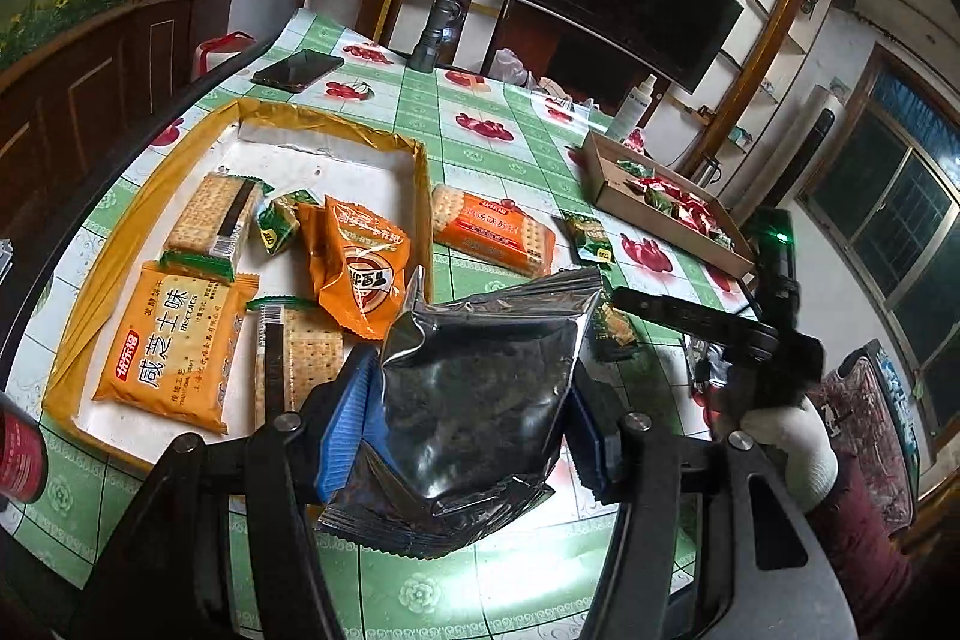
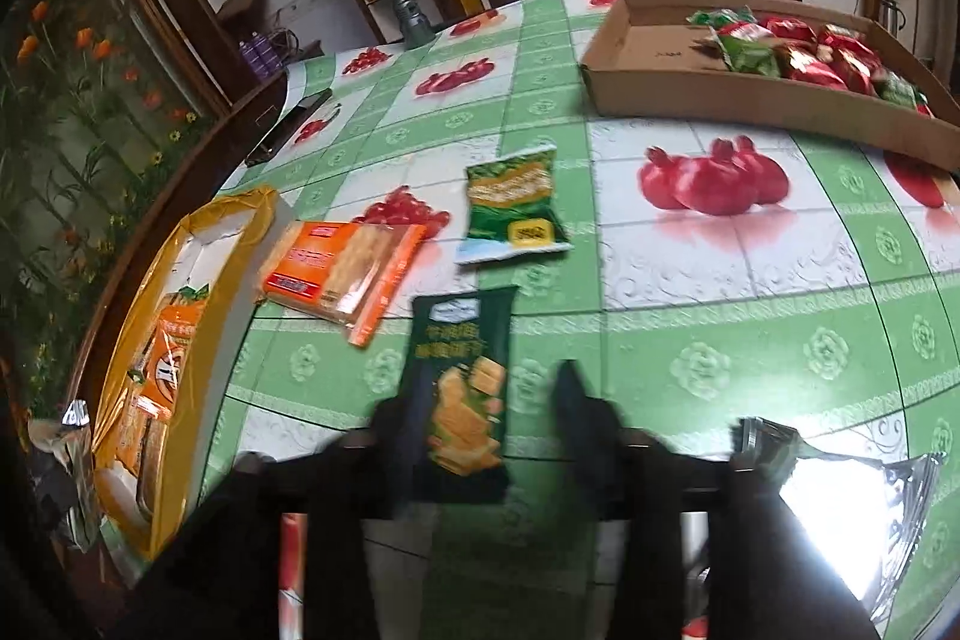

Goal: Organize snacks
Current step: 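Carry both packs over the white tray and open both tools to release them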

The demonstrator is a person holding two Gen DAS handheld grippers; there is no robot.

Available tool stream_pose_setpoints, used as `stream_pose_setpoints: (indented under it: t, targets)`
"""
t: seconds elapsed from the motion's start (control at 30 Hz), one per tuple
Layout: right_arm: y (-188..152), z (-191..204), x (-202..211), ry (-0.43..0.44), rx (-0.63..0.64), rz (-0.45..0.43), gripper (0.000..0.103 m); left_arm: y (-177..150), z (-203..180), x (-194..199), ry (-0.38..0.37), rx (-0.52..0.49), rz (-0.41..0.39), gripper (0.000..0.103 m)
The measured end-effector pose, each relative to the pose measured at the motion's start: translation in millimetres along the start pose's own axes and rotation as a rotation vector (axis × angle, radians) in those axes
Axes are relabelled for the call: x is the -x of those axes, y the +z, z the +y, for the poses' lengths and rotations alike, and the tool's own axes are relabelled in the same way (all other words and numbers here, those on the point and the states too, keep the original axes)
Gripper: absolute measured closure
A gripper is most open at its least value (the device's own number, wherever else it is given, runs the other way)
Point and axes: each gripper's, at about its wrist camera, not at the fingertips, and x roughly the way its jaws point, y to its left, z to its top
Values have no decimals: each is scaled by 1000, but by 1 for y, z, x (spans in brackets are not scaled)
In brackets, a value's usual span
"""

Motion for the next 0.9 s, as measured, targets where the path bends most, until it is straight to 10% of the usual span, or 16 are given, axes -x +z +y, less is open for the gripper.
stream_pose_setpoints:
  t: [0.27, 0.9]
  targets:
    - [-9, 47, -23, -198, 205, 46, 57, -1, 3, 4, 5, 2, -6, 46]
    - [-11, 105, 49, 134, 220, -78, 58, 10, 66, 14, 87, 127, -47, 46]
